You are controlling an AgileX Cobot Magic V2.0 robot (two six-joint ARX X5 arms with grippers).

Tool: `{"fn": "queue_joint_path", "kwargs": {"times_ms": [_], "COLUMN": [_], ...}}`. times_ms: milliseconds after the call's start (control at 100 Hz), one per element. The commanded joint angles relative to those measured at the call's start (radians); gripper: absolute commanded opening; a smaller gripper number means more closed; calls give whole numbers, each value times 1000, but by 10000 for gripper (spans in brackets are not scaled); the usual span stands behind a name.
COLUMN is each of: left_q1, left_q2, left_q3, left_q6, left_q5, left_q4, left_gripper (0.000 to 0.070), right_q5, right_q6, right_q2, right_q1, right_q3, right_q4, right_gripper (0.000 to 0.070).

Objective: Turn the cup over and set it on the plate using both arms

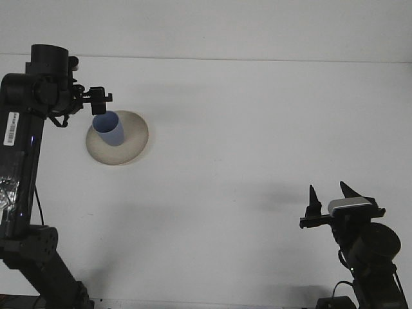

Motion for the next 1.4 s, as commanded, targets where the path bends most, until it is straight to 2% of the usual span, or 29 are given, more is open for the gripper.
{"fn": "queue_joint_path", "kwargs": {"times_ms": [0, 130, 390, 540, 760, 820, 960, 1160, 1240, 1310, 1350, 1390], "left_q1": [-15, -52, -94, -93, -93, -93, -93, -93, -93, -93, -93, -93], "left_q2": [-30, -178, -571, -790, -1102, -1182, -1338, -1427, -1437, -1439, -1439, -1439], "left_q3": [-37, -225, -730, -979, -1329, -1415, -1553, -1594, -1594, -1594, -1594, -1594], "left_q6": [2, 1, -42, -44, -44, -44, -25, -22, -22, -22, -22, -22], "left_q5": [0, -11, -11, -13, -66, -85, -87, -87, -87, -87, -87, -87], "left_q4": [-4, 50, 330, 475, 724, 782, 842, 845, 848, 847, 846, 846], "left_gripper": [427, 427, 427, 428, 437, 474, 543, 539, 506, 395, 317, 241], "right_q5": [0, 0, 0, 0, 0, 0, 0, 0, 0, 0, 0, 0], "right_q6": [-6, -6, -6, -6, -5, -5, -5, -5, -5, -5, -5, -5], "right_q2": [1, 1, 1, 1, 1, 1, 0, 0, 0, 0, 0, 0], "right_q1": [0, 0, 0, 0, 0, 0, 0, 0, 0, 0, 0, 0], "right_q3": [8, 8, 8, 8, 8, 8, 8, 8, 8, 8, 8, 8], "right_q4": [13, 12, 7, 3, 3, 3, 7, 7, 7, 7, 7, 7], "right_gripper": [498, 498, 498, 498, 498, 498, 498, 498, 498, 482, 426, 335]}}
